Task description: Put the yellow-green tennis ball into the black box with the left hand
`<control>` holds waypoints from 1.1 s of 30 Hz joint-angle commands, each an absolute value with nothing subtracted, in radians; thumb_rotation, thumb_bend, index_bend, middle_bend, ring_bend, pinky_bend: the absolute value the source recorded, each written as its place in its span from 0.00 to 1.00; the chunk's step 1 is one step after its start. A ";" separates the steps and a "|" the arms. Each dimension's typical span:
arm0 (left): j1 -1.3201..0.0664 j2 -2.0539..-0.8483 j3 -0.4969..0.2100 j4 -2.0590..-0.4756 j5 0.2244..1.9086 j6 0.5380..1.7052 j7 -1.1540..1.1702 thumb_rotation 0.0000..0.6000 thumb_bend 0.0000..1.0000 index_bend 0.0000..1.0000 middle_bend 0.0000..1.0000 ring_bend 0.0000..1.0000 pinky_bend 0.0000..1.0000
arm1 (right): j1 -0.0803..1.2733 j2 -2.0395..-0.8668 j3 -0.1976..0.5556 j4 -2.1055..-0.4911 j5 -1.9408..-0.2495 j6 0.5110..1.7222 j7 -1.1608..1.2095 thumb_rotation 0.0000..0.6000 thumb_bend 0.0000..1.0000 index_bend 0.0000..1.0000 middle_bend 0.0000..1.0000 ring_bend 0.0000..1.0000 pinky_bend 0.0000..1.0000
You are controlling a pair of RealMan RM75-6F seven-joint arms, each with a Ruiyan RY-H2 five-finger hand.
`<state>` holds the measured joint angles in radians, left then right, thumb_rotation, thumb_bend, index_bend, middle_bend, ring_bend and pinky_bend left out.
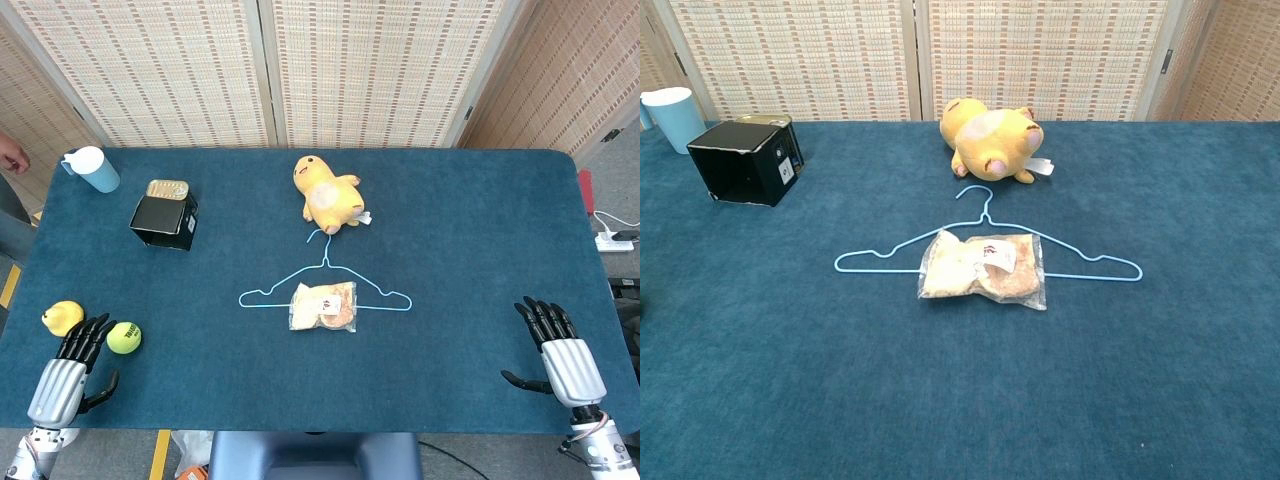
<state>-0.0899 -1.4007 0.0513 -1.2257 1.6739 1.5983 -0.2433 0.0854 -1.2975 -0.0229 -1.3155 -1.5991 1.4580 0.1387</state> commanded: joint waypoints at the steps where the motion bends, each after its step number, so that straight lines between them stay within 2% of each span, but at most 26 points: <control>1: -0.090 -1.401 0.051 -1.226 1.675 1.600 -0.242 0.77 0.45 0.04 0.00 0.00 0.00 | 0.086 -1.298 -0.023 -1.316 -1.598 1.455 0.137 1.00 0.00 0.00 0.00 0.00 0.00; 25: -0.099 -1.380 0.040 -1.235 1.673 1.598 -0.203 0.77 0.45 0.04 0.00 0.00 0.00 | 0.097 -1.292 -0.022 -1.326 -1.593 1.435 0.133 1.00 0.00 0.00 0.00 0.00 0.00; 29: -0.102 -1.381 0.037 -1.230 1.673 1.598 -0.197 0.77 0.40 0.06 0.01 0.00 0.01 | 0.097 -1.291 -0.023 -1.325 -1.595 1.438 0.137 1.00 0.00 0.00 0.00 0.00 0.00; 31: -0.101 -1.385 0.033 -1.225 1.670 1.601 -0.191 0.62 0.29 0.24 0.18 0.13 0.21 | 0.096 -1.291 -0.023 -1.325 -1.595 1.440 0.141 1.00 0.00 0.00 0.00 0.00 0.00; 32: -0.100 -1.393 0.025 -1.216 1.672 1.618 -0.192 0.51 0.23 0.44 0.38 0.31 0.45 | 0.096 -1.290 -0.023 -1.324 -1.596 1.441 0.144 1.00 0.00 0.00 0.00 0.00 0.00; 33: -0.100 -1.415 0.002 -1.193 1.690 1.681 -0.225 0.41 0.20 0.70 0.64 0.56 0.74 | 0.096 -1.290 -0.023 -1.324 -1.596 1.439 0.144 1.00 0.00 0.00 0.00 0.00 0.00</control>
